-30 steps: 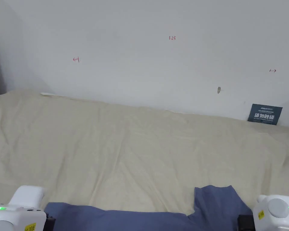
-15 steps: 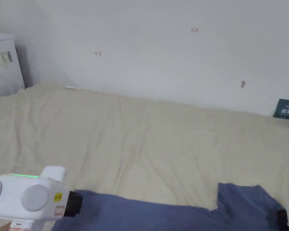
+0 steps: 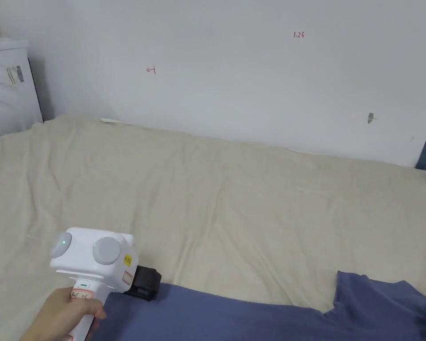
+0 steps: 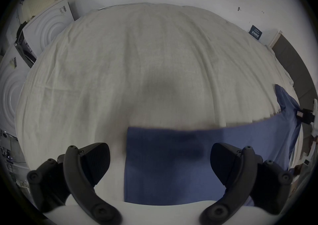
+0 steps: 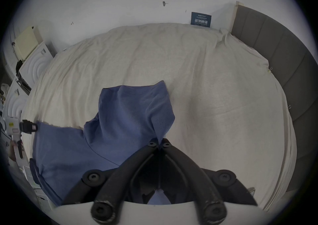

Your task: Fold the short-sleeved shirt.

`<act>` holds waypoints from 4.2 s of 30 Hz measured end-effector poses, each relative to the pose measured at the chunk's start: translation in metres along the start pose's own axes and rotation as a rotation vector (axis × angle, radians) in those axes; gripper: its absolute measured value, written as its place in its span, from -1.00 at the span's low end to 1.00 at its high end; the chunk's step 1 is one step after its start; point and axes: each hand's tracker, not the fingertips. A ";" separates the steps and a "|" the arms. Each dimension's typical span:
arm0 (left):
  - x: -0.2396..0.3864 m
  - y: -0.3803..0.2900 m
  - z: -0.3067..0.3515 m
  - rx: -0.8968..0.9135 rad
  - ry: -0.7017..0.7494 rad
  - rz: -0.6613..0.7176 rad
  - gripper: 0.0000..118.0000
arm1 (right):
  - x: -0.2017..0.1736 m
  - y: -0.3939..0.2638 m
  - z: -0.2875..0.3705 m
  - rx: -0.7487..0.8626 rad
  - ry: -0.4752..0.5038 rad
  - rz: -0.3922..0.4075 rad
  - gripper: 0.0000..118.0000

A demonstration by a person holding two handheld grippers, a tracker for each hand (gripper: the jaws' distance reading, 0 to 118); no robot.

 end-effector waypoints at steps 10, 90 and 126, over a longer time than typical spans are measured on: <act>0.019 -0.004 -0.009 -0.002 0.065 0.001 0.49 | 0.001 -0.003 -0.005 -0.010 0.015 -0.011 -1.00; -0.029 -0.255 0.171 0.249 -0.169 0.176 -1.00 | -0.112 -0.250 0.157 0.098 0.318 0.036 -1.00; -0.069 -0.208 0.060 -0.006 -0.712 0.342 -0.16 | -0.161 -0.240 0.102 -0.064 0.390 0.026 -1.00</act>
